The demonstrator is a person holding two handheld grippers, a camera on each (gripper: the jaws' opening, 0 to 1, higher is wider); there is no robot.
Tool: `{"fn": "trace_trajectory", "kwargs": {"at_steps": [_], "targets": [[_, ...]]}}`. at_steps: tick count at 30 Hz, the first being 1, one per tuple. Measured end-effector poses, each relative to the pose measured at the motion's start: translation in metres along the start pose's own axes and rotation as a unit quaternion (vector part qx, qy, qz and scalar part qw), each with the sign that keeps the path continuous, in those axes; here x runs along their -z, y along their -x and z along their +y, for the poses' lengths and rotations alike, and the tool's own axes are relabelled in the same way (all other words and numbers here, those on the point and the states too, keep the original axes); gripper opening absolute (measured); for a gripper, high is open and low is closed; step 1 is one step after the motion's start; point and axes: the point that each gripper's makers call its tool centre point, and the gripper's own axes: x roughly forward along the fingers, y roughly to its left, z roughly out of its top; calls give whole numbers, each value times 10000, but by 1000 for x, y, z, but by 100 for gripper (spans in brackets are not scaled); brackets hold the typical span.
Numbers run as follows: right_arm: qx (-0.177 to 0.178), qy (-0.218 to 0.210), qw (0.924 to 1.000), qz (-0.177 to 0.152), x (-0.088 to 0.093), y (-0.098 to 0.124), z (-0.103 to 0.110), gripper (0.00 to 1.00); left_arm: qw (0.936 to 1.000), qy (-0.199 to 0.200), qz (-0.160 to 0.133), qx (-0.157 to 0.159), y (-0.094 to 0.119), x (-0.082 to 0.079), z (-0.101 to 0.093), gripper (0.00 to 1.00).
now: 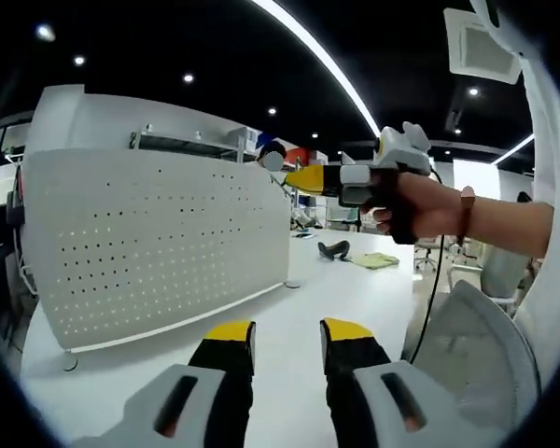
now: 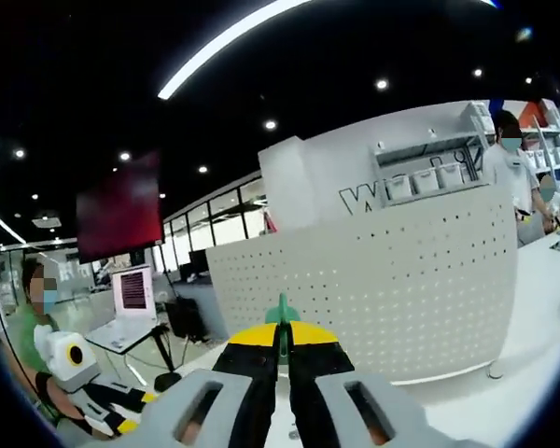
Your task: Insert the hook assembly into the mounting plate slot until the hook locks in place.
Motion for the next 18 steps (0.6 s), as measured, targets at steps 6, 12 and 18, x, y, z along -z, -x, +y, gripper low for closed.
{"fn": "trace_trajectory", "kwargs": {"at_steps": [6, 12, 18], "targets": [[-122, 21, 9999, -47, -3, -4, 10, 2, 9997, 119, -142, -142, 1, -9, 8, 27], [-256, -75, 9996, -10, 0, -3, 23, 2, 9993, 105, -342, -62, -11, -29, 9, 26], [-374, -165, 9992, 20, 7, 2, 34, 2, 9985, -24, -526, 122, -23, -53, 1, 21]]}}
